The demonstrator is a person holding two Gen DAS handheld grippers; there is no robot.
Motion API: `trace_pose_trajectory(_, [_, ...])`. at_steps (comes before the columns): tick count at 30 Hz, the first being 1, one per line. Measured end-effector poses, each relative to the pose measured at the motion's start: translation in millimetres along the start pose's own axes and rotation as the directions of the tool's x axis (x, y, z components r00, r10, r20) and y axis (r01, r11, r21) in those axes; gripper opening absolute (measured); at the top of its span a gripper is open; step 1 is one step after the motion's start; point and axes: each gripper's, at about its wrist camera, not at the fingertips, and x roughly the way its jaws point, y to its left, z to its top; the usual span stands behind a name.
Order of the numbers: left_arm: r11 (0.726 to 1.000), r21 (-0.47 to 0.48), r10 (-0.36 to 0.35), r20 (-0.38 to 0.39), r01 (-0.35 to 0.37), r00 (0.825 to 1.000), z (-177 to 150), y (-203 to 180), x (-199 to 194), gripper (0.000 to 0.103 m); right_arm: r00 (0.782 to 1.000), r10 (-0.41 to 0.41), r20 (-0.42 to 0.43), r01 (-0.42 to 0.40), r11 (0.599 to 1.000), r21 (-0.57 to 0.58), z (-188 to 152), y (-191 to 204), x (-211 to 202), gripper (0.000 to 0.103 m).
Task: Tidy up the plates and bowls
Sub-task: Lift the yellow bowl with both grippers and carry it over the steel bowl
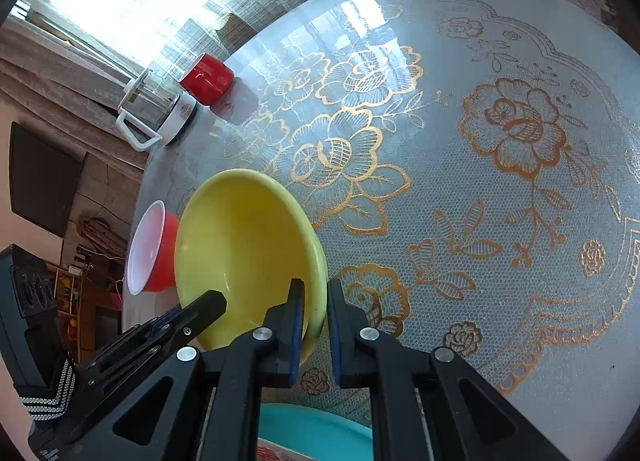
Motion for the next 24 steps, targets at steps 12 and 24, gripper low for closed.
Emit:
trace_pose_trajectory(12, [0.999, -0.004, -0.032, 0.119, 0.033, 0.992, -28, 6, -58, 0.013, 0.997, 0.039, 0.060, -0.037, 0.999, -0.033, -28, 24, -38, 0.011])
trace_pose_trajectory(24, [0.998, -0.033, -0.038, 0.212, 0.046, 0.977, -70, 25, -105, 0.013, 0.991, 0.084, 0.106, -0.073, 0.992, -0.101, -66, 52, -64, 0.011])
